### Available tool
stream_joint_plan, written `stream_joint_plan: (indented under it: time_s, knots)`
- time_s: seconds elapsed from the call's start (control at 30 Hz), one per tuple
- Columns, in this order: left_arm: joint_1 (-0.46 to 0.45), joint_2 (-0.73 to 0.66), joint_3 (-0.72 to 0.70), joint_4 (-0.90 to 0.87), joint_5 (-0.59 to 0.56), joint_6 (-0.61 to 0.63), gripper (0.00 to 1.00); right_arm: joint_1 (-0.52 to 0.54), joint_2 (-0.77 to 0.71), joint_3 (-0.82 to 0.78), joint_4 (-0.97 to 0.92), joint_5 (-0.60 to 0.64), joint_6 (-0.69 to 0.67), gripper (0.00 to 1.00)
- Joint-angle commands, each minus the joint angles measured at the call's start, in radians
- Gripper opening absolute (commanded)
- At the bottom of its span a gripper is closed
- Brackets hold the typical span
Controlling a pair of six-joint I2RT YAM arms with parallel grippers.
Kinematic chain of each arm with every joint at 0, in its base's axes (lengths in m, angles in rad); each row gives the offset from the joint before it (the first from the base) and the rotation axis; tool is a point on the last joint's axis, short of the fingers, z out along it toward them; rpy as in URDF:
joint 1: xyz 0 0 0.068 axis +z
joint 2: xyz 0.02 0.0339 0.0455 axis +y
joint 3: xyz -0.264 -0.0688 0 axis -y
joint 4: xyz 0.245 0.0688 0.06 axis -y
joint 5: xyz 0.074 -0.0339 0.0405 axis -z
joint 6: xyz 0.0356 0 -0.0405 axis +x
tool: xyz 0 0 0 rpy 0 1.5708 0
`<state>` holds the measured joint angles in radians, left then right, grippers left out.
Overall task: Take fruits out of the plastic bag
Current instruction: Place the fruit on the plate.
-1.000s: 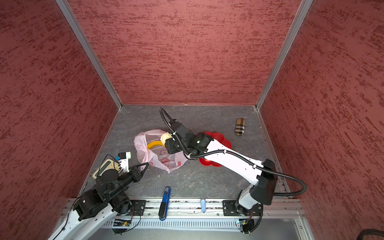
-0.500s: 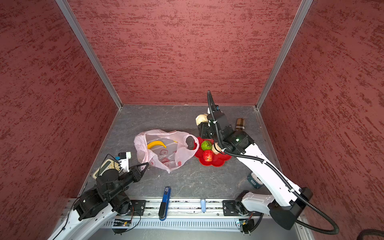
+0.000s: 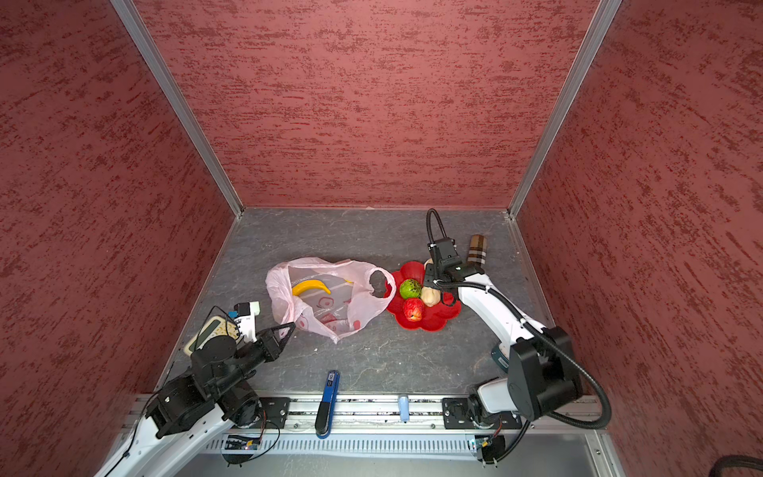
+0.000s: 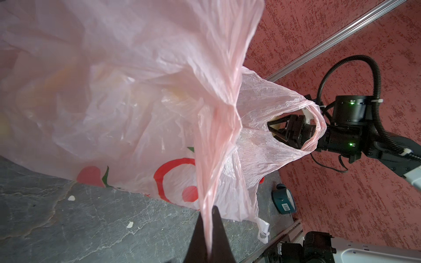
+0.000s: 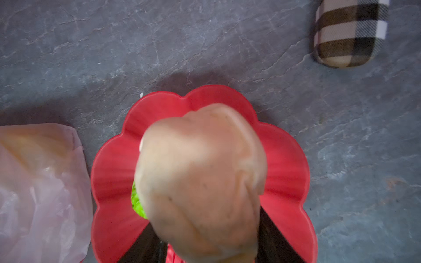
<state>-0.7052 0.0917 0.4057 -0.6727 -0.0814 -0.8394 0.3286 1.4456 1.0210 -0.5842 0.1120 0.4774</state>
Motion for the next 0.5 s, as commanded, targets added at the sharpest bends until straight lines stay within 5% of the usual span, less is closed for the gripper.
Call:
stream_joint_plan:
  time_s: [0.0,0.47]
  knots:
    - [0.003,0.002,0.022,0.002,-0.015,0.02,0.0,-0.021,0.049,0.017,0.104,-0.022,-0.028,0.53]
    - [0.003,0.001,0.016,-0.008,-0.024,0.012,0.0,-0.041,0.203,0.071,0.132,-0.034,-0.078,0.56]
